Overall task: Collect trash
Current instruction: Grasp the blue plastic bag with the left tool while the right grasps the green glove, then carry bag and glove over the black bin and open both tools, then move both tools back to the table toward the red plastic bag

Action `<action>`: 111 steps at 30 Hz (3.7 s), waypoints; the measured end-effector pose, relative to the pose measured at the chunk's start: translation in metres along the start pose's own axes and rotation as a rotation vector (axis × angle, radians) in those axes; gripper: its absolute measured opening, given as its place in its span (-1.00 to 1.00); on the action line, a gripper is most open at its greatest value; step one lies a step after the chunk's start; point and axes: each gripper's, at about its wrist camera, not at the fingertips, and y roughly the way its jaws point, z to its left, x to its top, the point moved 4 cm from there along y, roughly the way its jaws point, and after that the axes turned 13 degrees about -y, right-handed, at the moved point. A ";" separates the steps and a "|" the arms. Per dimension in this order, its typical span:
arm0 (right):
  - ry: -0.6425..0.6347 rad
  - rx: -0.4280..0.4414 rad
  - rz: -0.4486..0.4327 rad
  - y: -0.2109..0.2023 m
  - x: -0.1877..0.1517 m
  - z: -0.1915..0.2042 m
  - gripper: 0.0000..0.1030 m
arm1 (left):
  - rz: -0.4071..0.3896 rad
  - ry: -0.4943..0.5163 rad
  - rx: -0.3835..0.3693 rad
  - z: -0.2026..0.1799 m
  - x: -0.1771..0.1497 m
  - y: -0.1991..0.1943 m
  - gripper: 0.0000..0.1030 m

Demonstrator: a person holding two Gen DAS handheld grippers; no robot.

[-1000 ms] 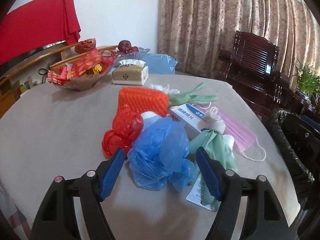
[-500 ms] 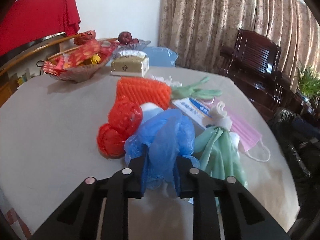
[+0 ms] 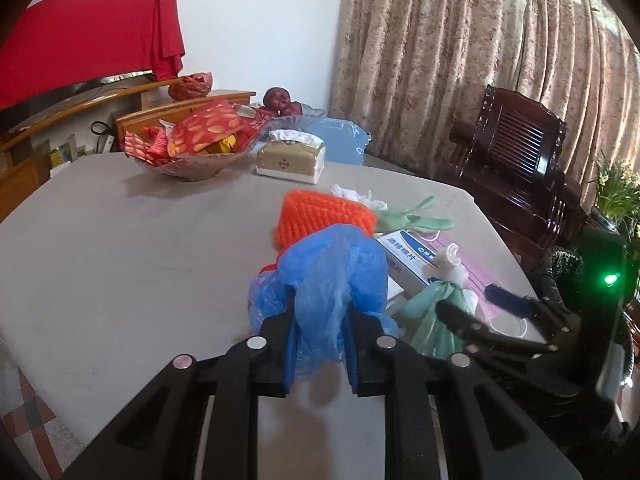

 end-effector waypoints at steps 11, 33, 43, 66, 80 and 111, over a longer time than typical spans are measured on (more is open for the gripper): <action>-0.034 0.089 0.035 0.005 -0.002 0.007 -0.66 | 0.002 0.000 0.006 -0.004 -0.003 0.001 -0.62; -0.015 0.109 -0.050 -0.038 0.019 -0.003 -0.92 | -0.030 0.022 0.026 -0.012 0.001 -0.009 -0.63; 0.017 0.062 -0.135 -0.085 0.030 -0.030 -0.92 | -0.072 0.065 -0.042 -0.048 0.013 -0.028 -0.64; 0.161 -0.380 -0.216 -0.246 -0.034 -0.200 -0.91 | -0.015 0.250 -0.472 -0.266 -0.009 -0.037 -0.64; 0.267 -0.521 -0.091 -0.237 -0.109 -0.284 -0.88 | 0.102 0.328 -0.575 -0.376 -0.052 0.006 -0.53; 0.150 -0.233 -0.208 -0.148 -0.016 -0.133 0.90 | -0.127 0.165 -0.042 -0.090 0.019 -0.004 0.56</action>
